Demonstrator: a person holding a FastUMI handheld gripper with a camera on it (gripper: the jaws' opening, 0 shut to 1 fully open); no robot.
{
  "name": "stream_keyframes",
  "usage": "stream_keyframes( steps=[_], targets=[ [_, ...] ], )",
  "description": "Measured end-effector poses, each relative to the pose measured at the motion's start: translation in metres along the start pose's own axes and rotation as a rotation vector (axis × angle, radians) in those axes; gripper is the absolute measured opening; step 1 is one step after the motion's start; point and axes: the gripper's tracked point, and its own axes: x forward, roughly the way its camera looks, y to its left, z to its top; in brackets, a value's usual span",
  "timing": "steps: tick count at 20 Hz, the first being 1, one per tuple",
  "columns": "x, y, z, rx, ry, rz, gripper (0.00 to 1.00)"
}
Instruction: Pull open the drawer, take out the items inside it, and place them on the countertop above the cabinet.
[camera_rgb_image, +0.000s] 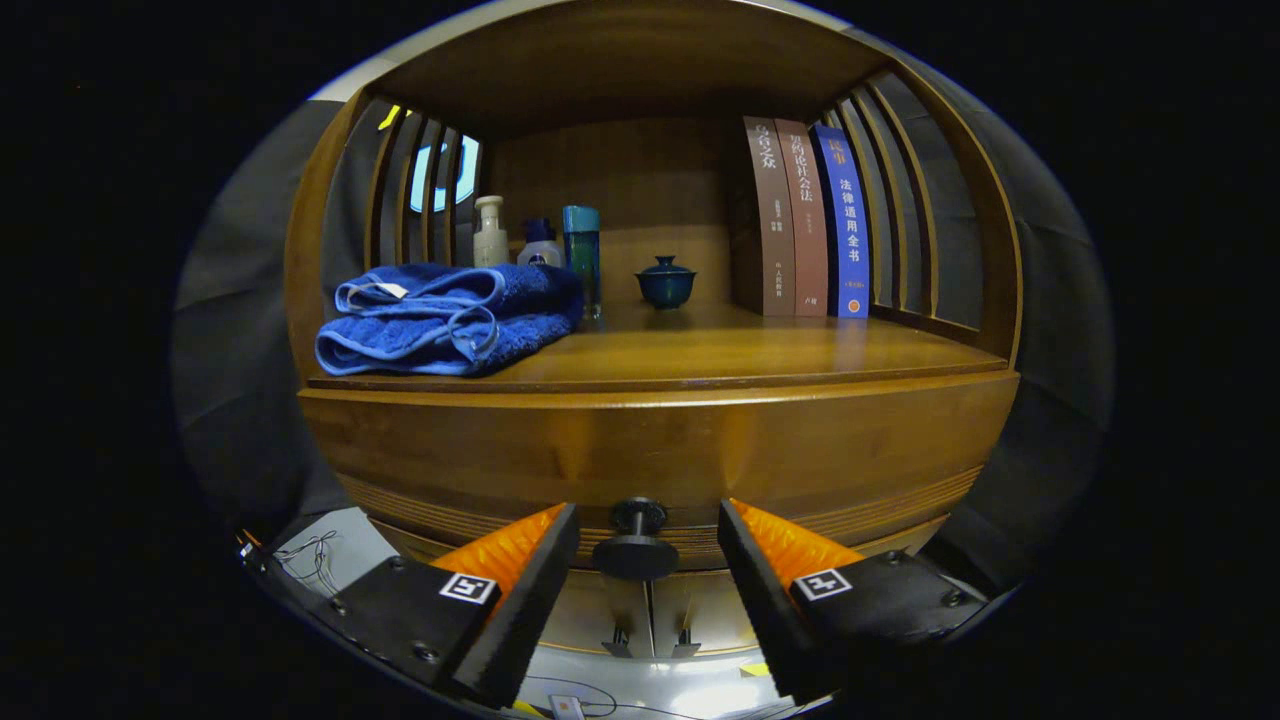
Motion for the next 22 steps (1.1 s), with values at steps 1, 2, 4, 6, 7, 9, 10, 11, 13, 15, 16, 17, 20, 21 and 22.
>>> stream_keyframes(
  steps=[1,2,4,6,7,9,10,11,13,15,16,17,20,21,22],
  targets=[
    [0.002,0.000,-0.002,-0.001,0.009,-0.002,0.90],
    [0.003,0.000,-0.004,-0.003,0.019,-0.002,0.81],
    [0.002,0.006,-0.004,-0.023,0.017,0.011,0.60],
    [0.002,0.005,-0.006,-0.038,0.024,0.006,0.51],
    [0.003,0.005,-0.005,-0.029,0.029,0.010,0.44],
    [0.003,0.005,-0.006,-0.040,0.038,0.011,0.34],
    [0.002,0.004,-0.006,-0.045,0.038,0.009,0.34],
    [0.002,0.004,-0.006,-0.041,0.040,0.008,0.34],
    [-0.001,0.004,-0.007,-0.033,0.052,0.006,0.34],
    [-0.010,0.004,-0.010,-0.039,0.063,0.004,0.34],
    [-0.018,0.004,-0.011,-0.041,0.066,0.005,0.34],
    [-0.026,0.004,-0.014,-0.040,0.067,0.005,0.34],
    [-0.051,0.004,-0.021,-0.041,0.073,0.006,0.34],
    [-0.059,0.005,-0.023,-0.044,0.074,0.008,0.34],
    [-0.067,0.006,-0.025,-0.050,0.074,0.011,0.34]
  ],
)
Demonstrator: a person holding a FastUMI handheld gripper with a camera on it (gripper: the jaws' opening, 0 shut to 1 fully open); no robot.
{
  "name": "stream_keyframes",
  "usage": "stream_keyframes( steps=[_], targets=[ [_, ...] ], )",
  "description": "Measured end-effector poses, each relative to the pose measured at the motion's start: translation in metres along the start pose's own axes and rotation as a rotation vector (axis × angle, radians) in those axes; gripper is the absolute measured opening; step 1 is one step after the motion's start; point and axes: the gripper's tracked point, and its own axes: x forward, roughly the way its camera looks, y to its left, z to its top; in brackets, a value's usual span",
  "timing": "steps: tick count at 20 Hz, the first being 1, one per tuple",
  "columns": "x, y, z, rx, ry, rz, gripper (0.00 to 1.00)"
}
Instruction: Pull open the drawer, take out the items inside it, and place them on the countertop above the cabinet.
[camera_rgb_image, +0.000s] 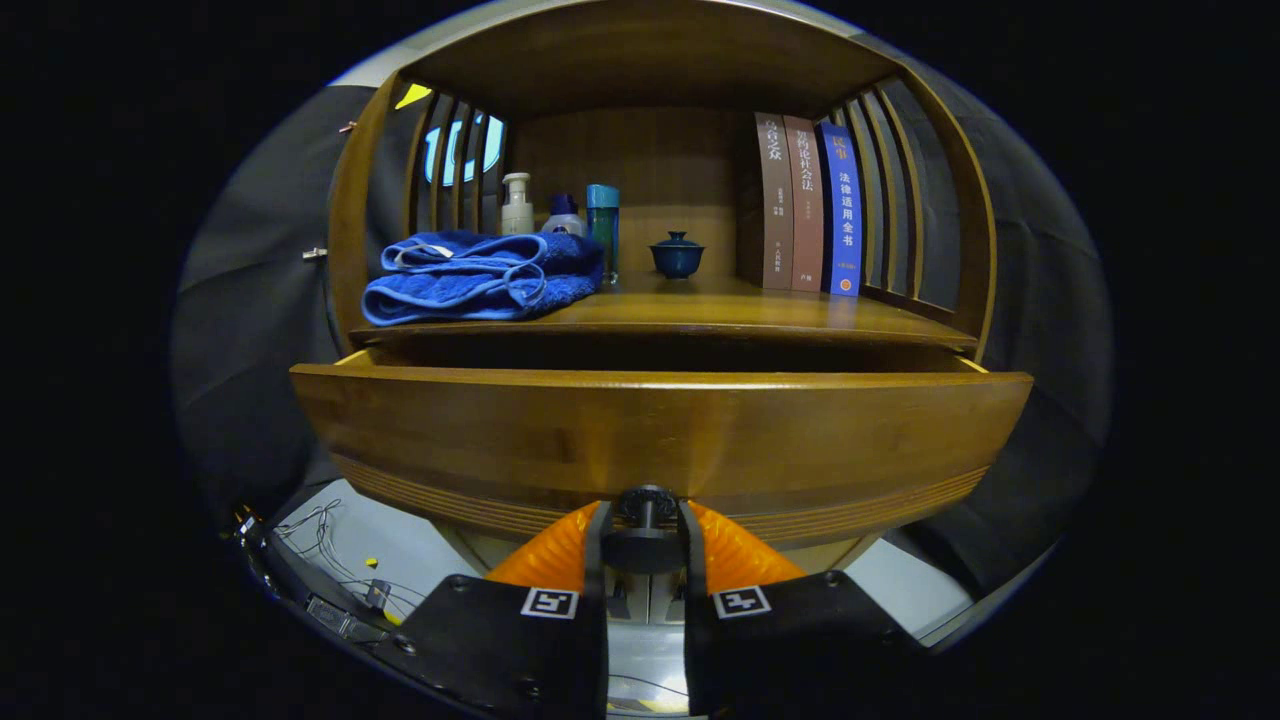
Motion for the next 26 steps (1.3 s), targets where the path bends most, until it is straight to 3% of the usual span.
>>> stream_keyframes(
  steps=[8,26],
  targets=[
    [-0.047,0.002,-0.017,-0.013,0.020,-0.001,0.34],
    [-0.094,0.008,-0.046,0.035,0.079,0.019,0.34]
  ],
)
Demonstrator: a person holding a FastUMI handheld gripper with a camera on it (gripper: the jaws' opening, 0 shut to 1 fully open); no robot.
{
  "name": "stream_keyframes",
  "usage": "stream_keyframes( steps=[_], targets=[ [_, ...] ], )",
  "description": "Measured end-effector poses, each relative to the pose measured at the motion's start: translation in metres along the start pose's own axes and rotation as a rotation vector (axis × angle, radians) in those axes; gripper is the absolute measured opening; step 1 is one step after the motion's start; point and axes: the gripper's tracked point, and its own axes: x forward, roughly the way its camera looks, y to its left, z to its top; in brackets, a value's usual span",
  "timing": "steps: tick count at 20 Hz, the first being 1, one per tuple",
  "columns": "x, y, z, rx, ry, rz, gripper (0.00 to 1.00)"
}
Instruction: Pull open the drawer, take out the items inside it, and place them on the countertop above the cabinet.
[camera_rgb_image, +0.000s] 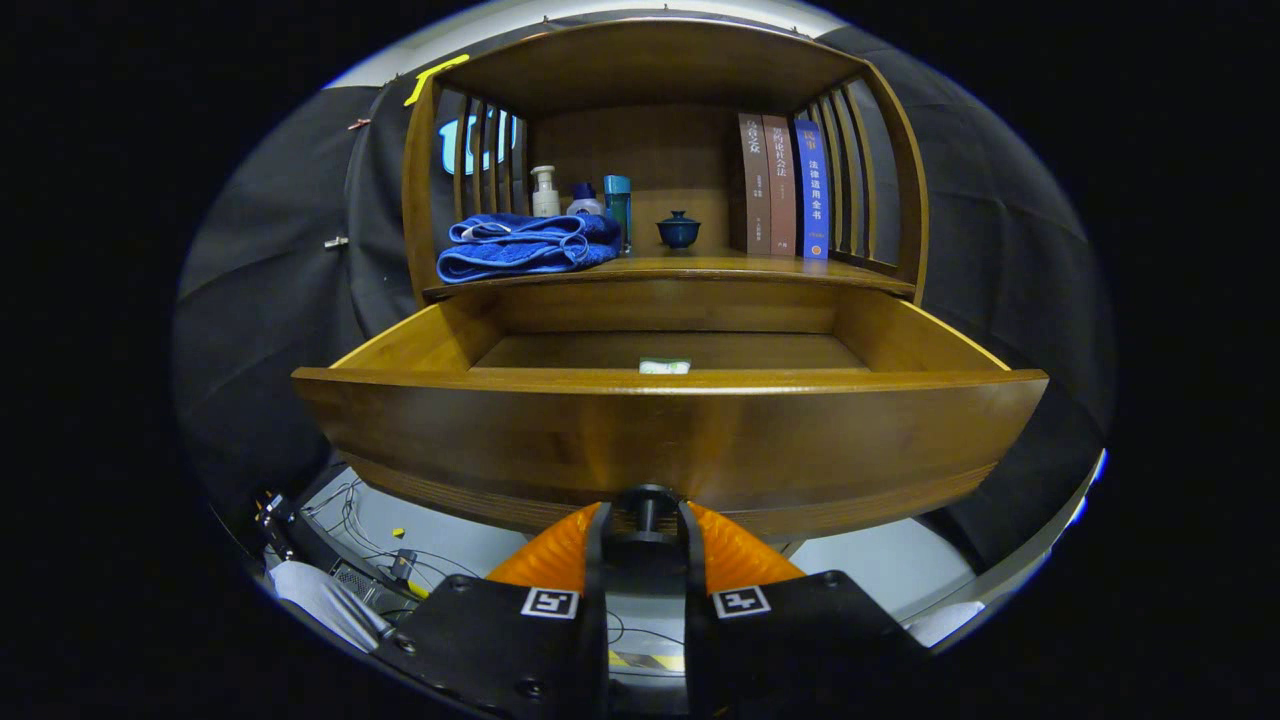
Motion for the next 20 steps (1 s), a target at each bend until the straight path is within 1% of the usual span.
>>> stream_keyframes(
  steps=[6,11,15,18,20],
  targets=[
    [-0.011,0.000,-0.009,0.012,0.010,-0.005,0.34],
    [-0.011,0.000,-0.011,0.008,0.013,-0.008,0.34],
    [-0.019,-0.006,-0.014,0.018,0.020,-0.030,0.71],
    [-0.038,-0.010,-0.005,0.057,0.022,-0.056,0.98],
    [-0.048,-0.006,0.010,0.069,0.014,-0.054,0.99]
  ],
)
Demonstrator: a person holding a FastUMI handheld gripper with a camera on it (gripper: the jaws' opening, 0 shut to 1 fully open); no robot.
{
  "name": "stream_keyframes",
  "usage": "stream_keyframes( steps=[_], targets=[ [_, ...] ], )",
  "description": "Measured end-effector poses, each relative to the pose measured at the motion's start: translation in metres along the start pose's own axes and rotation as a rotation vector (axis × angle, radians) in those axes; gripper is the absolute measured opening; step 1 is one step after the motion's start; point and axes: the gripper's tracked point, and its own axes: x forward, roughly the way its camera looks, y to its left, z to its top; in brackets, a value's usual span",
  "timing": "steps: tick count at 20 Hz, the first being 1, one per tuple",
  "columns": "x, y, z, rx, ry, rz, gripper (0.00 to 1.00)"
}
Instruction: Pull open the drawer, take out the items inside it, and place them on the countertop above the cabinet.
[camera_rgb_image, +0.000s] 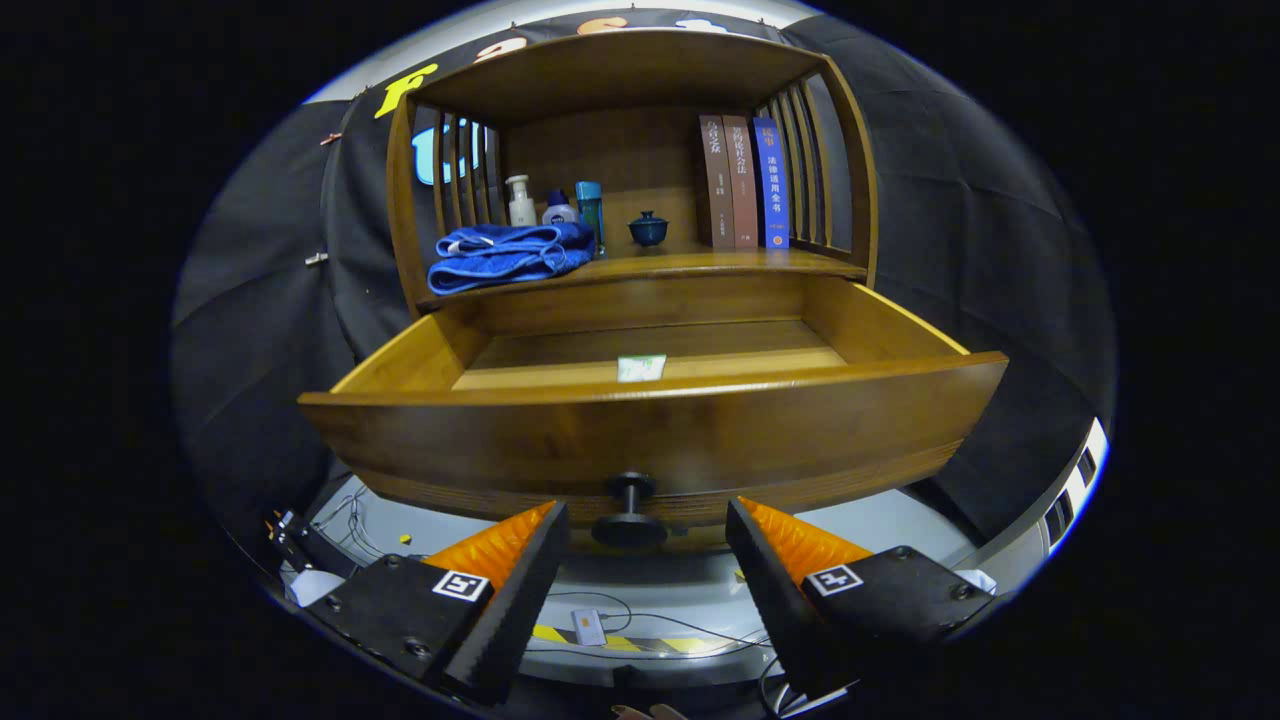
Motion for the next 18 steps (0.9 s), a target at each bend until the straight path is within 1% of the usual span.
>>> stream_keyframes(
  steps=[5,8,11,14,18],
  targets=[
    [-0.010,0.014,0.054,-0.031,-0.016,0.028,0.99],
    [0.009,0.015,0.099,-0.018,-0.056,0.026,0.99],
    [0.041,0.015,0.123,-0.014,-0.033,0.016,0.99],
    [0.075,0.014,0.131,-0.030,0.018,0.004,0.99],
    [0.115,0.012,0.122,-0.038,0.133,-0.017,0.99]
  ],
)
